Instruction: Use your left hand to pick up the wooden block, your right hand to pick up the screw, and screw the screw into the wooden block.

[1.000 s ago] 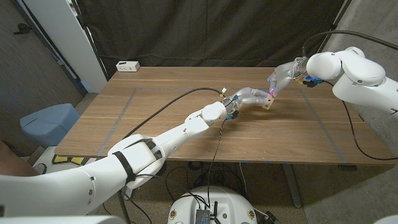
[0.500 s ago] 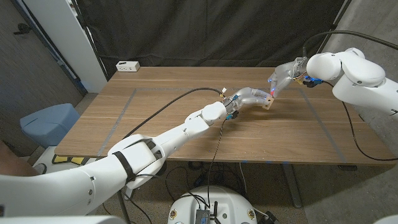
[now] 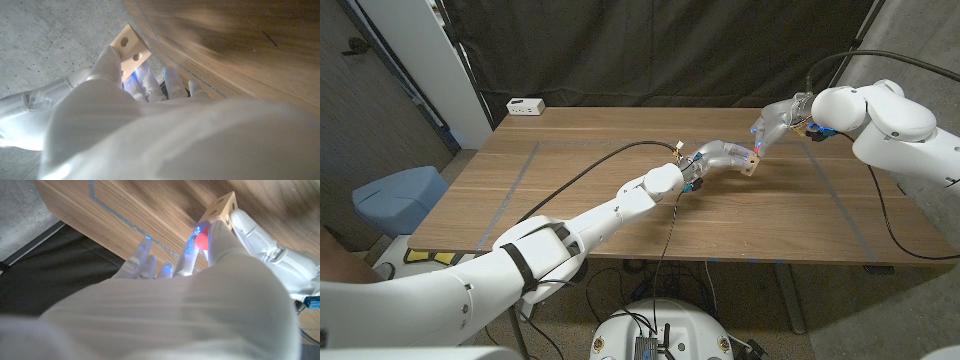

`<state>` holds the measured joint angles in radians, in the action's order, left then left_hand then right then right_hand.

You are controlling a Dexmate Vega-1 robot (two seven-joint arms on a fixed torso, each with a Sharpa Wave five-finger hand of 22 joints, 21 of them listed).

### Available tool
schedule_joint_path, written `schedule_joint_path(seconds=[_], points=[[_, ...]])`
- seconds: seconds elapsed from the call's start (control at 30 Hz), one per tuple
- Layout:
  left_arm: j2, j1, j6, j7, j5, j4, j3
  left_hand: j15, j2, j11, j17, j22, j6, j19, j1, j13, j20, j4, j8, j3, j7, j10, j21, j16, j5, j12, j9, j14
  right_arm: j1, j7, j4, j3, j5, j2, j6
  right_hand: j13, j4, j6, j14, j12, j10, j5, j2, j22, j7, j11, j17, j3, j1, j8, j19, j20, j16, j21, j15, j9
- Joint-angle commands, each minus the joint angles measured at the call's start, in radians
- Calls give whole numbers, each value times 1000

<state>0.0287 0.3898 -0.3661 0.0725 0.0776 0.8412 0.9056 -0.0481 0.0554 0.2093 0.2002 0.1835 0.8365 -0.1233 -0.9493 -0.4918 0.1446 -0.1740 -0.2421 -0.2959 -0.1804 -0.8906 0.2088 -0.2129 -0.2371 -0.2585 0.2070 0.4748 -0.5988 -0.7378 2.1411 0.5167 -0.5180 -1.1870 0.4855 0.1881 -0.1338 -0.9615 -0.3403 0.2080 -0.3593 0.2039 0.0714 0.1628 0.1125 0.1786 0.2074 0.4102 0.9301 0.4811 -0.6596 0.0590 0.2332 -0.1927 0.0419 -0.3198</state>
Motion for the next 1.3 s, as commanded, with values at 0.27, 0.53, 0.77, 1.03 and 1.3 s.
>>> schedule_joint_path(seconds=[0.27, 0.53, 0.77, 1.03, 1.3], points=[[6, 5, 12, 5, 3, 15, -1, -44, 25, 4, 3, 2, 91, 5, 8, -91, 3, 22, -5, -28, 26, -7, -1, 3, -6, -9, 6, 7, 1, 17, -12, 9, 12, 10, 15, 1, 18, -46, -22, 5, -29, -5, -15, 4, -17, -12, 3, -6, -34, 4, -15, 46, 7, -3, 114, 12], [3, 2, 8, 7, 3, 6, -1, -44, 24, 4, 3, 2, 93, 5, 8, -91, 3, 21, -6, -28, 27, -8, -1, 3, -6, -9, 6, 7, -1, 23, -13, 11, 19, 9, 28, 1, 23, -68, -29, 2, -39, -7, -16, 4, -22, -21, 2, -10, -54, 6, -19, 43, 7, -2, 111, 24], [4, 2, 10, 11, 4, 7, 0, -42, 24, 4, 3, 2, 92, 5, 8, -91, 3, 21, -6, -28, 26, -7, -1, 3, -6, -9, 6, 7, -9, 37, -9, 8, 30, 5, 40, 1, 22, -83, -41, 5, -57, -7, -18, 4, -32, -29, 1, -11, -60, 6, -26, 41, 8, -3, 110, 31], [10, 7, 18, 7, 1, 24, 1, -41, 27, 4, 3, 2, 90, 5, 8, -91, 5, 22, -5, -30, 26, -7, -1, 3, -7, -9, 6, 6, -7, 40, -5, 16, 28, 6, 55, 0, 30, -125, -58, 8, -89, -9, -31, 4, -43, -29, 2, -18, -84, 10, -33, 42, 14, -2, 112, 49], [13, 8, 20, 5, -3, 32, 2, -42, 25, 3, 2, 2, 91, 5, 5, -91, 3, 20, -5, -30, 26, -6, -1, 3, -7, -9, 6, 7, -5, 46, 0, 22, 23, 7, 67, -1, 40, -173, -79, 10, -122, -12, -40, 4, -58, -32, 1, -30, -117, 13, -45, 40, 20, -3, 115, 69]])
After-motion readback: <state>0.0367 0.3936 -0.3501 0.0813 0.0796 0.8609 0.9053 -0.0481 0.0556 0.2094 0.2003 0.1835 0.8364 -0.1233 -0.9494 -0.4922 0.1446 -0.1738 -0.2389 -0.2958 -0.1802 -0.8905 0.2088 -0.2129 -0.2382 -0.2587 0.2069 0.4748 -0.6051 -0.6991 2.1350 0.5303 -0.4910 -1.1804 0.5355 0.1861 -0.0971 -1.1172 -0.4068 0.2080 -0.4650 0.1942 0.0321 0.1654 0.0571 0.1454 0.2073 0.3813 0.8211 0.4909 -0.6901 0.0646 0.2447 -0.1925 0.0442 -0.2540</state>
